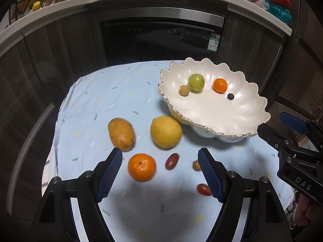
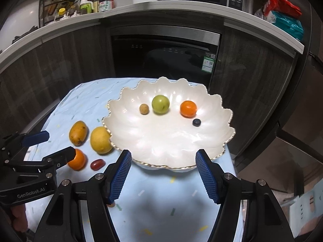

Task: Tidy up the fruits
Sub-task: 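Withdraw both tools from the bowl back toward the remaining fruits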

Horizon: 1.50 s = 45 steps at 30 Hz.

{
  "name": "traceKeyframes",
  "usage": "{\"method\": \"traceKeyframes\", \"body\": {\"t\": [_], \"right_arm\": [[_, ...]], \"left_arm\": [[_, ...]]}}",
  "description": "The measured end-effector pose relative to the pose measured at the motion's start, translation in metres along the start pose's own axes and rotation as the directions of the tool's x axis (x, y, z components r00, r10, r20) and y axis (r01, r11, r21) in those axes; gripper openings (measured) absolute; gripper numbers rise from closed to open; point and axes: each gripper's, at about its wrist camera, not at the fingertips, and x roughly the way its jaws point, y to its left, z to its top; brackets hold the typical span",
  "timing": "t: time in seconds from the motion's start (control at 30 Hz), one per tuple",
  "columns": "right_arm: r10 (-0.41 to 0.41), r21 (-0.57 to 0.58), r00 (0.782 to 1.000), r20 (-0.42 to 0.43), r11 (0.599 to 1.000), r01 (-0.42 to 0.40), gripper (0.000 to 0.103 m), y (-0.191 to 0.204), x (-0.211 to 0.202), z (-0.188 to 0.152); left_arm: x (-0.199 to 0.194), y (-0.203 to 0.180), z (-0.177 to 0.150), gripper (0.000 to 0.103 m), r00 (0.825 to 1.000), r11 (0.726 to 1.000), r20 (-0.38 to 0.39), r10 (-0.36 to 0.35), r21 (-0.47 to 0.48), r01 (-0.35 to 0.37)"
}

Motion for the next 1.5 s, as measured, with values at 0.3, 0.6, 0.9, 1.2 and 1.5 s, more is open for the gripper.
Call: {"method": "traceKeyframes", "body": {"t": [0.3, 0.6, 0.9, 1.2, 1.5], "right_arm": [[0.020, -0.033, 1.000, -0.014, 0.999, -0.021, 0.067, 0.019, 0.000, -0.010], [0.031, -0.051, 0.999, -0.033, 0.998, -0.033, 0.067, 0.035, 0.005, -0.021], [0.043, -0.067, 0.997, -0.069, 0.997, -0.048, 0.067, 0.049, 0.016, -0.033], [0.058, -0.051, 0.991, -0.124, 0.997, -0.064, 0.067, 0.056, 0.033, -0.046], [0.084, -0.060, 0.982, -0.169, 0.994, -0.096, 0.066, 0.066, 0.047, -0.057]], "left_arm": [[0.001, 0.014, -0.015, 0.076, 1.000, 1.000, -0.009, 0.015, -0.011, -0.015], [0.008, 0.028, -0.029, 0.076, 1.000, 1.000, -0.028, 0.012, -0.019, -0.012], [0.021, 0.039, -0.036, 0.075, 0.999, 1.000, -0.045, 0.005, -0.022, -0.006], [0.036, 0.043, -0.040, 0.073, 0.998, 1.000, -0.062, -0.018, -0.009, 0.017], [0.053, 0.043, -0.038, 0.067, 0.996, 0.999, -0.077, -0.038, 0.015, 0.040]]}}
